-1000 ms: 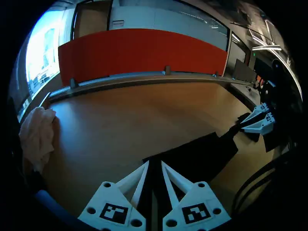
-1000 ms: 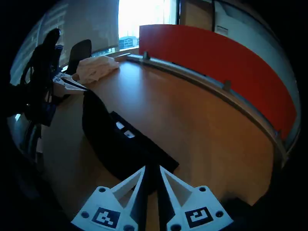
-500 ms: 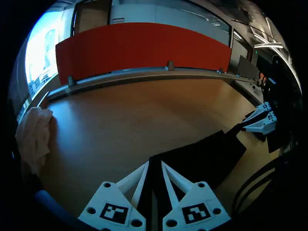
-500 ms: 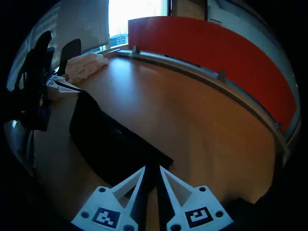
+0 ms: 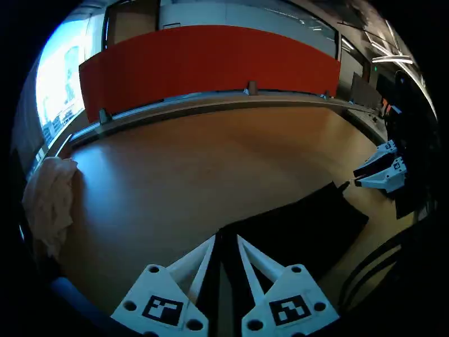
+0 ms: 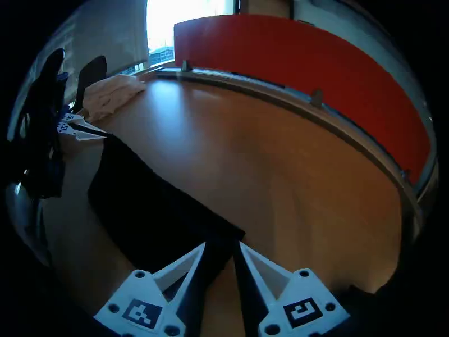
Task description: Fold towel
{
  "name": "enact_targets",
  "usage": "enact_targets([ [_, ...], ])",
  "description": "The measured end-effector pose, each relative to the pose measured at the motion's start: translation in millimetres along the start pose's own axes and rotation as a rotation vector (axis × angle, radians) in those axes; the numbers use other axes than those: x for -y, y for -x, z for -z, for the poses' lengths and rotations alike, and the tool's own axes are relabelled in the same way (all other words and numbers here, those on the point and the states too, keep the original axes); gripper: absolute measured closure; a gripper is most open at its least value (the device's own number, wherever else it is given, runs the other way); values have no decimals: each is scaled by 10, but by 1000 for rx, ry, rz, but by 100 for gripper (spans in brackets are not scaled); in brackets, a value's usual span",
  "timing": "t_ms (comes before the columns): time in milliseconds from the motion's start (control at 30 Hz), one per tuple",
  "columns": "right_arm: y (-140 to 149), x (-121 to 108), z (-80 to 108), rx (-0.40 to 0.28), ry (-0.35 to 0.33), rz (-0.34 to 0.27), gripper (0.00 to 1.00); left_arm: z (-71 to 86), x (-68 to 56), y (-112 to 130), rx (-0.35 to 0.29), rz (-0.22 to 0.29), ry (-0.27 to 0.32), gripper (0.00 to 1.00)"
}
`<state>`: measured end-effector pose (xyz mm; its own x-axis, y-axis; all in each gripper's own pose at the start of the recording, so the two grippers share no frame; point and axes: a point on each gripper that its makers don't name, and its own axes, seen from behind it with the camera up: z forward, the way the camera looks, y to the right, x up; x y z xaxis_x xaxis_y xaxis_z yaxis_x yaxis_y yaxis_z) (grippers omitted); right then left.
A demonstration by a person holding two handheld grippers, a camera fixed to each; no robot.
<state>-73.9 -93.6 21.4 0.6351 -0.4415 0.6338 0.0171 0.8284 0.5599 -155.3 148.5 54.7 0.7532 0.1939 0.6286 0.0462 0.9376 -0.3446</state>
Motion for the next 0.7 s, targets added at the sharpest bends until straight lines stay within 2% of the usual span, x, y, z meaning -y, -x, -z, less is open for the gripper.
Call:
enact_targets([
  [67,10,-24,0,1,10,-5,58,1,25,9,4,-5,-7,80],
  [133,15,-44,7,0,17,-9,47,9,37,19,7,-7,-7,63],
  [200,19,-57,17,-1,22,-13,35,22,49,30,10,-8,-8,53],
  [333,24,-52,38,-5,24,-21,8,61,78,66,18,4,-11,22],
  [400,26,-41,46,-8,22,-24,4,81,86,89,23,13,-9,5],
  [567,48,-9,73,-13,21,-29,4,147,116,143,28,35,-9,3],
  [700,74,28,110,-16,21,-31,4,223,152,171,25,34,-19,3],
])
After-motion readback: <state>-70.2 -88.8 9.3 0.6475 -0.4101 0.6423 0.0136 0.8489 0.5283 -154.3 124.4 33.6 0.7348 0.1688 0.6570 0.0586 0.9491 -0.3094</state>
